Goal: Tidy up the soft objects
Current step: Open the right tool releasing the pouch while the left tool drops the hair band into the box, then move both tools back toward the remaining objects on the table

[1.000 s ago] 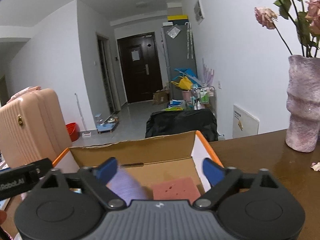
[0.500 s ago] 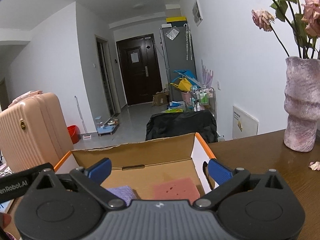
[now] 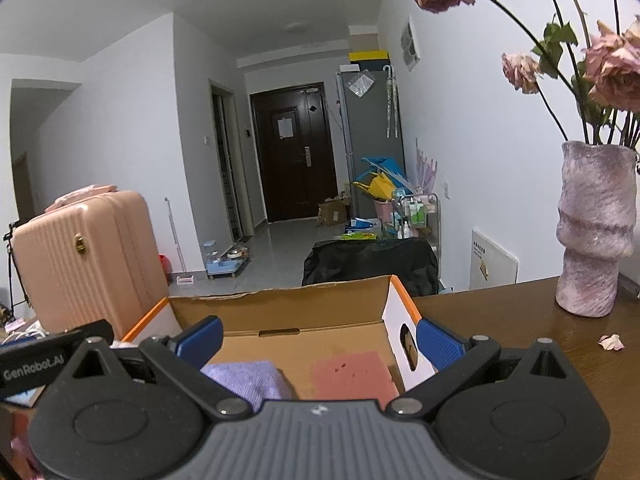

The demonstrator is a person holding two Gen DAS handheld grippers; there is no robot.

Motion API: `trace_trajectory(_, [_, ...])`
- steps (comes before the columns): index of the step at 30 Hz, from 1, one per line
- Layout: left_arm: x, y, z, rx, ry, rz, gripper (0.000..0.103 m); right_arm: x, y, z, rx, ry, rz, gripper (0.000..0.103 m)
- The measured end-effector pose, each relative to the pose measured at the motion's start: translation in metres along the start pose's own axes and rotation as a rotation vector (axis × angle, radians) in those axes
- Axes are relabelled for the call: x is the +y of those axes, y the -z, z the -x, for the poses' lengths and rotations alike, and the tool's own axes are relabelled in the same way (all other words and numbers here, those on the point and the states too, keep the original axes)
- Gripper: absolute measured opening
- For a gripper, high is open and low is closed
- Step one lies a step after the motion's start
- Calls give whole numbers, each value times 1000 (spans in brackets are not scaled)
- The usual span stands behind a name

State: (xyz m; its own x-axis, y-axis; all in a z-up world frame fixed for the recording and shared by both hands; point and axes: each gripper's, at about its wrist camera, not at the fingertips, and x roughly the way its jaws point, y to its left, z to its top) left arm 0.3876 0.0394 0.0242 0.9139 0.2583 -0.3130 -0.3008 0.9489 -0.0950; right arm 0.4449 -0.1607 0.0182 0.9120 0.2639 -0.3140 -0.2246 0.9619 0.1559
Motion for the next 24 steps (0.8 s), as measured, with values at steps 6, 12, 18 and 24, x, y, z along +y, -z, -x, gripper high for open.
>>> trace_trajectory(6, [6, 11, 23, 3, 19, -1, 103, 1, 14, 23, -18, -6, 29, 103])
trace_trajectory(12, [14, 20, 47, 8, 36, -14, 103, 3, 27, 52, -45, -15, 42, 103])
trace_trajectory(18, [21, 30, 70, 13, 45, -32, 103, 6, 46, 81, -53, -19, 67, 103])
trace_trajectory(24, [27, 39, 93, 26, 51, -51, 103, 7, 62, 107, -45, -24, 88, 103])
